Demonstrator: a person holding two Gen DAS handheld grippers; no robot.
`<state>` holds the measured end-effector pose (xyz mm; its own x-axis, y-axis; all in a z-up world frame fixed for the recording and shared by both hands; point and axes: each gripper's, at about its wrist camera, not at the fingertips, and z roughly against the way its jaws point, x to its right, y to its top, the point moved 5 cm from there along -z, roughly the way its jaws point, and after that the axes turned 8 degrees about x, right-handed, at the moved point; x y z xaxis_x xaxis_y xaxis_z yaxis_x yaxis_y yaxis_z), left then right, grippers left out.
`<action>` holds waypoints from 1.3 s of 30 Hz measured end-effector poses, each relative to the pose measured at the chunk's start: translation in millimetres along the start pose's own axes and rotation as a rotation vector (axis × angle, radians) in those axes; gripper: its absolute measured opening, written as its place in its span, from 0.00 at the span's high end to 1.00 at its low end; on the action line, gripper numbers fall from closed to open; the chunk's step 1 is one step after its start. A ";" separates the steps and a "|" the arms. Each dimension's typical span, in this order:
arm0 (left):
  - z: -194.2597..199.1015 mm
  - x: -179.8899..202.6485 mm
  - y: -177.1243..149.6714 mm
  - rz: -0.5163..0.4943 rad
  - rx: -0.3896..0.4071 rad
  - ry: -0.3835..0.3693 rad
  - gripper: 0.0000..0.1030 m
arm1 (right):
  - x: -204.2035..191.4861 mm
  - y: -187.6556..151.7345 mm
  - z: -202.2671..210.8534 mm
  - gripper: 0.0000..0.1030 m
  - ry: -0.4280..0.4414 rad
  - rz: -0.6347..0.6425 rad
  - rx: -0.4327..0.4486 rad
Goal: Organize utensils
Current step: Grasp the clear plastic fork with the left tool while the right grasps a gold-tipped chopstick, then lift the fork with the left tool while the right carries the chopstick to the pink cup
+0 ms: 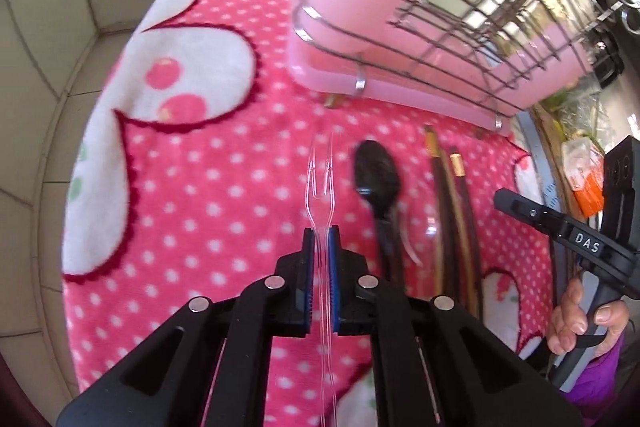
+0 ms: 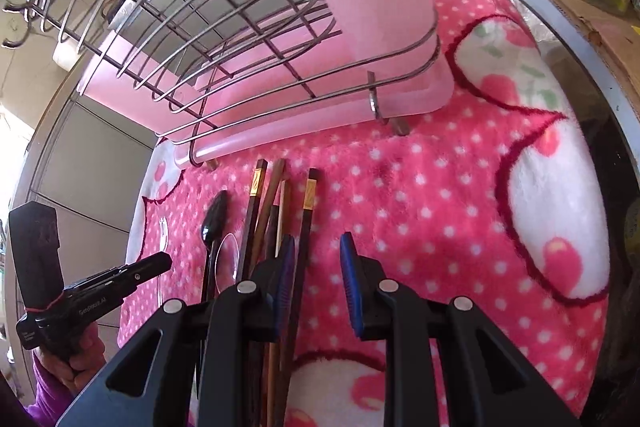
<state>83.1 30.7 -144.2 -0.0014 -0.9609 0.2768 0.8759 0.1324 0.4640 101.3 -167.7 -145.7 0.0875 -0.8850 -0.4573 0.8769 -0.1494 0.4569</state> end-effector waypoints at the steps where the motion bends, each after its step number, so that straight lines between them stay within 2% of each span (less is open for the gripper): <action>1: -2.0 -3.5 0.0 0.003 -0.011 0.008 0.95 | -1.6 0.0 -3.2 0.78 -0.004 0.005 -0.008; 8: -16.0 -4.6 2.9 -0.028 -0.086 0.020 0.94 | -10.9 1.4 -33.4 0.79 -0.093 0.053 -0.073; 11: -20.7 -3.0 5.4 -0.035 -0.110 0.020 0.93 | -14.1 1.5 -36.5 0.86 -0.117 0.080 -0.071; 13: -23.0 -3.7 6.5 -0.042 -0.131 0.016 0.93 | -18.7 0.8 -40.0 0.92 -0.098 0.083 -0.074; 17: -25.0 -7.3 9.7 -0.041 -0.170 0.002 0.93 | -21.6 -1.9 -33.9 0.93 -0.085 0.078 -0.049; 21: -23.7 -5.6 12.9 -0.042 -0.156 -0.006 0.94 | -20.7 -1.0 -14.1 0.93 -0.060 0.065 0.004; 24: -8.6 -4.7 13.9 -0.055 -0.097 -0.019 0.94 | -17.2 0.2 9.2 0.94 -0.051 0.069 0.060; 28: 26.0 -0.7 21.4 -0.046 0.018 -0.080 0.94 | -19.6 9.5 49.3 0.94 -0.036 0.091 0.176; 35: 114.3 8.3 59.0 -0.036 0.322 -0.144 0.95 | -34.0 42.4 135.4 0.94 0.001 0.127 0.427; 39: 150.8 25.9 90.0 -0.042 0.456 -0.175 0.95 | -48.4 72.4 186.3 0.94 0.016 0.148 0.589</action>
<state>89.1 54.3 31.6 -0.1477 -0.9178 0.3686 0.5726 0.2245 0.7885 72.4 -217.8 51.6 0.2001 -0.9089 -0.3658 0.4458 -0.2480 0.8601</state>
